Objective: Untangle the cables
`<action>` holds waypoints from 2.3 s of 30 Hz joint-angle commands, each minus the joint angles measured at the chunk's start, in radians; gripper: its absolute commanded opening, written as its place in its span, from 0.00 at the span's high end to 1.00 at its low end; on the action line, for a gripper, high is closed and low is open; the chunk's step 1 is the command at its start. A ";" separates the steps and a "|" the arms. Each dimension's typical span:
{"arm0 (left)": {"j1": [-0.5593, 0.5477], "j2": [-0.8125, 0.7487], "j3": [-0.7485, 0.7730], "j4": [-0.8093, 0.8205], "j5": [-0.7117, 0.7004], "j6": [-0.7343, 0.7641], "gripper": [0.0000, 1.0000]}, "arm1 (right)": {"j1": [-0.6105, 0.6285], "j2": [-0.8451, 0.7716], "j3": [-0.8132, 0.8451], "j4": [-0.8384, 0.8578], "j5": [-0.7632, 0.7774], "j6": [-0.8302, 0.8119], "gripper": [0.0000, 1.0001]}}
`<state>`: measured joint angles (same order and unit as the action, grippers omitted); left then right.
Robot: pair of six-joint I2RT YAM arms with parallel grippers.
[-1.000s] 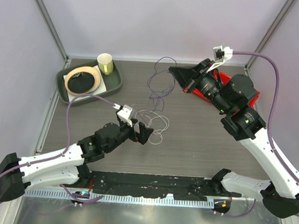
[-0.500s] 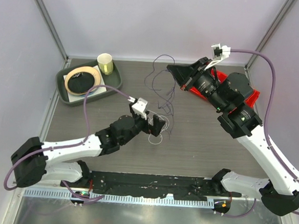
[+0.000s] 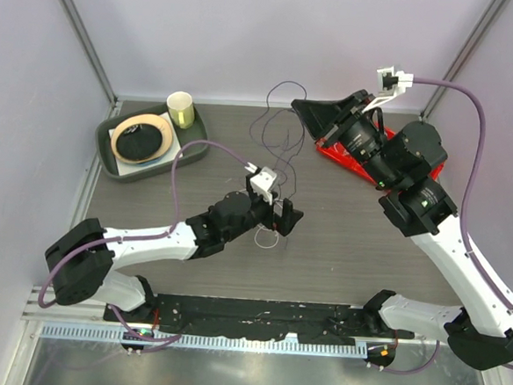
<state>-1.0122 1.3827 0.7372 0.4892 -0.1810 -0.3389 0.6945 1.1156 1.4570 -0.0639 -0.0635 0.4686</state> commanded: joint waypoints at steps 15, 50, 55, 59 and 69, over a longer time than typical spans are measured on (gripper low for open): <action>0.001 0.084 -0.010 0.143 -0.008 -0.032 0.44 | 0.003 -0.008 0.109 0.079 0.011 0.012 0.99; 0.388 -0.692 -0.142 -1.524 -0.870 -1.078 1.00 | -0.272 -0.004 0.089 0.006 0.929 -0.602 0.99; 0.440 -0.697 -0.154 -1.523 -0.851 -1.074 1.00 | -0.524 0.068 0.127 0.006 0.933 -0.659 0.99; 0.455 -0.695 -0.147 -1.546 -0.861 -1.077 1.00 | -0.713 0.118 0.163 -0.036 0.806 -0.602 0.99; 0.465 -0.777 -0.130 -1.794 -0.952 -1.385 1.00 | -0.911 0.245 0.358 -0.109 0.695 -0.637 0.99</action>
<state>-0.5594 0.6331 0.5709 -1.1561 -1.0267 -1.5215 -0.1230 1.3155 1.7027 -0.1814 0.6258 -0.1310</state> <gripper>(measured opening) 0.022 0.033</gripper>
